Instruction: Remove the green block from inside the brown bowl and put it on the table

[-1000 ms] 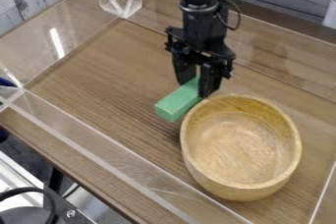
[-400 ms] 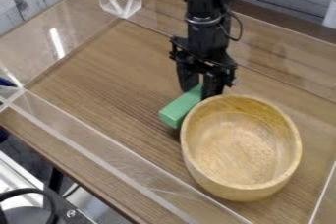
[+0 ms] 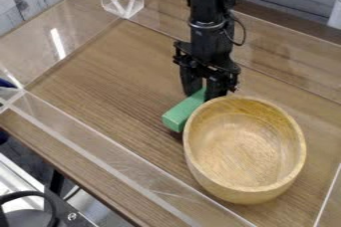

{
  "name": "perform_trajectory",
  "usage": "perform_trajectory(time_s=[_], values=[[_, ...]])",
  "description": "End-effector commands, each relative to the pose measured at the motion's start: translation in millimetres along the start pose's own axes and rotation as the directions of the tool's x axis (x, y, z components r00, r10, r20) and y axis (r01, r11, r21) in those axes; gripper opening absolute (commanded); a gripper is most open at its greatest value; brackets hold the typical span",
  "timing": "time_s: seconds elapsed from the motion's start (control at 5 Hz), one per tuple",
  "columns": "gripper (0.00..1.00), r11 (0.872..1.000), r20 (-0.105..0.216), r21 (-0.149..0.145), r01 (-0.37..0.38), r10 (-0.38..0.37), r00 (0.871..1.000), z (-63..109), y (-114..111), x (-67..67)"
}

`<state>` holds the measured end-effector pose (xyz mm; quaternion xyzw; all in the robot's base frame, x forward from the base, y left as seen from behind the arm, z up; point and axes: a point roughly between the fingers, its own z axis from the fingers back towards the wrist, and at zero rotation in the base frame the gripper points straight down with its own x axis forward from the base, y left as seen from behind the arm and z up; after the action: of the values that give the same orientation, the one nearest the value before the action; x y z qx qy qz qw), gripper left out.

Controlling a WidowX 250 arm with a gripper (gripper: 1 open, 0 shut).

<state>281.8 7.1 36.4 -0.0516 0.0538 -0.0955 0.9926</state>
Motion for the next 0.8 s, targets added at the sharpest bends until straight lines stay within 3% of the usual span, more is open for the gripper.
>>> perform_trajectory(time_s=[0.0,0.6], values=[[0.00,1.000,0.067,0.017,0.001,-0.003,0.998,15.6,3.9,13.2],[0.00,1.000,0.065,0.012,0.001,-0.002,0.998,10.9,6.1,14.4]])
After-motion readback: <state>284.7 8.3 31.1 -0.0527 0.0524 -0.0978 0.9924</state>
